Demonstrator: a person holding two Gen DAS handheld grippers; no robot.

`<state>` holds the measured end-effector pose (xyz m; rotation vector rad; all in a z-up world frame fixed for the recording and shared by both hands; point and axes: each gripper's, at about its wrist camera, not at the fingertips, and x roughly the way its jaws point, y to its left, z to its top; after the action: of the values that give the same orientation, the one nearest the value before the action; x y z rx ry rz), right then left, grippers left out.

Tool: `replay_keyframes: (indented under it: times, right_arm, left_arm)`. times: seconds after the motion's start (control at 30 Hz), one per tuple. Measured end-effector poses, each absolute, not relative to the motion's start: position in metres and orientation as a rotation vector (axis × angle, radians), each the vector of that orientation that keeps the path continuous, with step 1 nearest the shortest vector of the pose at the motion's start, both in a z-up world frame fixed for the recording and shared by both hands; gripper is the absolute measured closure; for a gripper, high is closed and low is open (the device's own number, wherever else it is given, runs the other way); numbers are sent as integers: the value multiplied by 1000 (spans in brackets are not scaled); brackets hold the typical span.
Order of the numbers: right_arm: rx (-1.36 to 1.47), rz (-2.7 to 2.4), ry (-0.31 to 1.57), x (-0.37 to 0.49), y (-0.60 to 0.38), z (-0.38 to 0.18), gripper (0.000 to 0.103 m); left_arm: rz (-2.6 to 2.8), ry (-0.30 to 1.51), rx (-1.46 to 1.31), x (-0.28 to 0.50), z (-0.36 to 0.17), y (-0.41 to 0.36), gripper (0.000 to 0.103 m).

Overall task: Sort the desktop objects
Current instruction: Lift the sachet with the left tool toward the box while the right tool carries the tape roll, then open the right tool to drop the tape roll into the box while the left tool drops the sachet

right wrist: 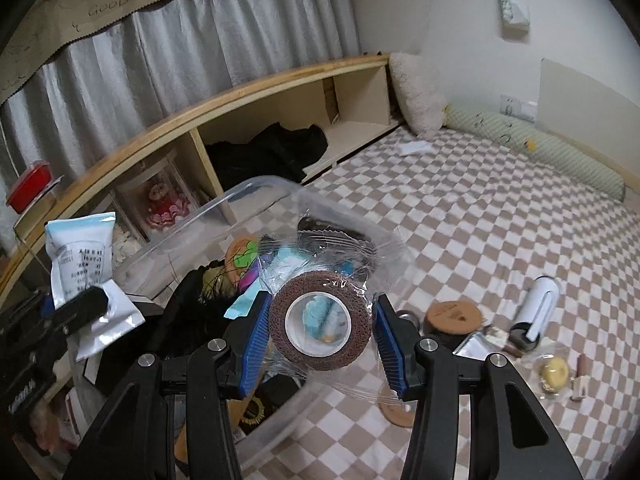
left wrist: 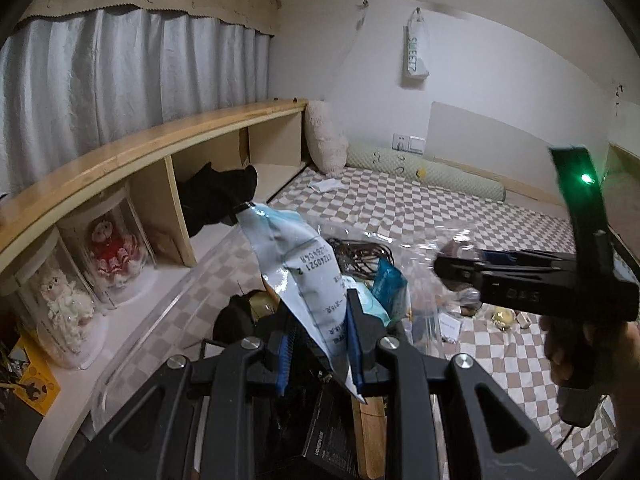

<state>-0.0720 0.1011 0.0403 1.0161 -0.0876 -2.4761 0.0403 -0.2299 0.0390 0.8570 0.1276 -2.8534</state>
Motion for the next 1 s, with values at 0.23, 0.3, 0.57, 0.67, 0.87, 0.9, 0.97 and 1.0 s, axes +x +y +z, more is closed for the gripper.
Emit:
replay_keyframes:
  times: [0.23, 0.3, 0.57, 0.67, 0.87, 0.9, 0.97, 1.0]
  right_arm:
    - [1053, -2426, -5, -79, 68, 22, 52]
    - [1051, -2422, 45, -79, 60, 19, 52]
    - [1019, -2452, 41, -94, 54, 14, 52]
    - [1004, -2458, 9, -105, 53, 12, 52]
    - [1011, -2441, -60, -124, 52, 0, 52]
    - [1013, -2437, -64, -126, 52, -3, 52]
    - [1019, -2423, -59, -129, 50, -5, 52]
    - [1024, -2416, -46, -130, 49, -6, 52]
  left_arm:
    - [-2831, 110, 946, 21, 23, -224, 80]
    - [-2829, 117, 960, 16, 21, -225, 80]
    - [-2804, 185, 962, -20, 33, -242, 80]
    - [-2792, 210, 980, -33, 34, -245, 80]
    - [-2738, 143, 1033, -55, 23, -243, 80]
    - [-2730, 144, 1047, -58, 21, -244, 80]
    - [-2719, 150, 1069, -62, 16, -247, 80]
    - [-2710, 148, 1075, -63, 14, -248, 80]
